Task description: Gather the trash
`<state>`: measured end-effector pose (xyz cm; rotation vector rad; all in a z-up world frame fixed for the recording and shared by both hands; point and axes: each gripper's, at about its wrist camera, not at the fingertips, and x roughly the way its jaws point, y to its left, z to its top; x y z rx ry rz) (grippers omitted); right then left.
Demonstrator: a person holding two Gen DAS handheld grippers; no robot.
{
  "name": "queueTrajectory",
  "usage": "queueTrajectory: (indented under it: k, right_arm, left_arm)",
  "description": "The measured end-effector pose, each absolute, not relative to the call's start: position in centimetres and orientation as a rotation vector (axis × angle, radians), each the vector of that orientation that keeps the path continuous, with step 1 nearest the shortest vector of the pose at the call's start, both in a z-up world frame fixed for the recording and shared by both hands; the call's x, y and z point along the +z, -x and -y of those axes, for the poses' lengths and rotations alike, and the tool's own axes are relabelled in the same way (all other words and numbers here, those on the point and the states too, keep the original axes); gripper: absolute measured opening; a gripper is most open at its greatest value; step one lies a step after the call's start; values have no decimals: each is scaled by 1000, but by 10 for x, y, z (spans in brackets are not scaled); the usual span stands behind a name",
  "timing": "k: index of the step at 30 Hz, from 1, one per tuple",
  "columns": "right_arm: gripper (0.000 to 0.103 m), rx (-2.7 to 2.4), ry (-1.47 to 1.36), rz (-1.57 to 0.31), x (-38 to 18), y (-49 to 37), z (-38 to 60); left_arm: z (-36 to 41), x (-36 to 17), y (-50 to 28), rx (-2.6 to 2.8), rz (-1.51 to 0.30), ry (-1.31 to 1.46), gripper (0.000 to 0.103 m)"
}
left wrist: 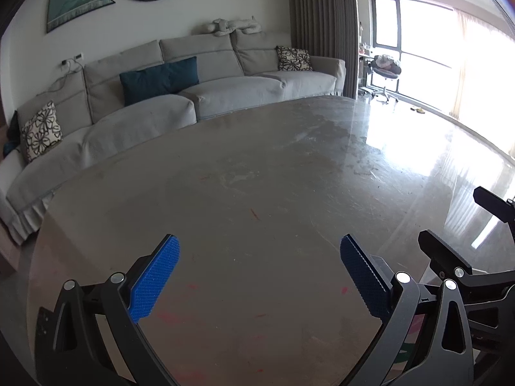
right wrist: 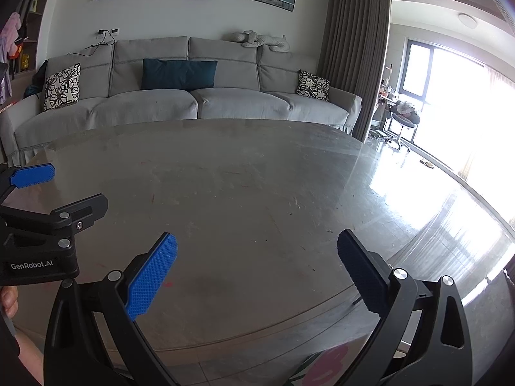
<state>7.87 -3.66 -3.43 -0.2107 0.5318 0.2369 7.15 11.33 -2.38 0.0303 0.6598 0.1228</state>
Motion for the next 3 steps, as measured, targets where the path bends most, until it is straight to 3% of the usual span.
queueTrajectory:
  k: [3]
  right_arm:
    - [99,237,211,-531,-35,-79,36]
  left_arm:
    - [-115,-25,-71,123,-658,-34,99]
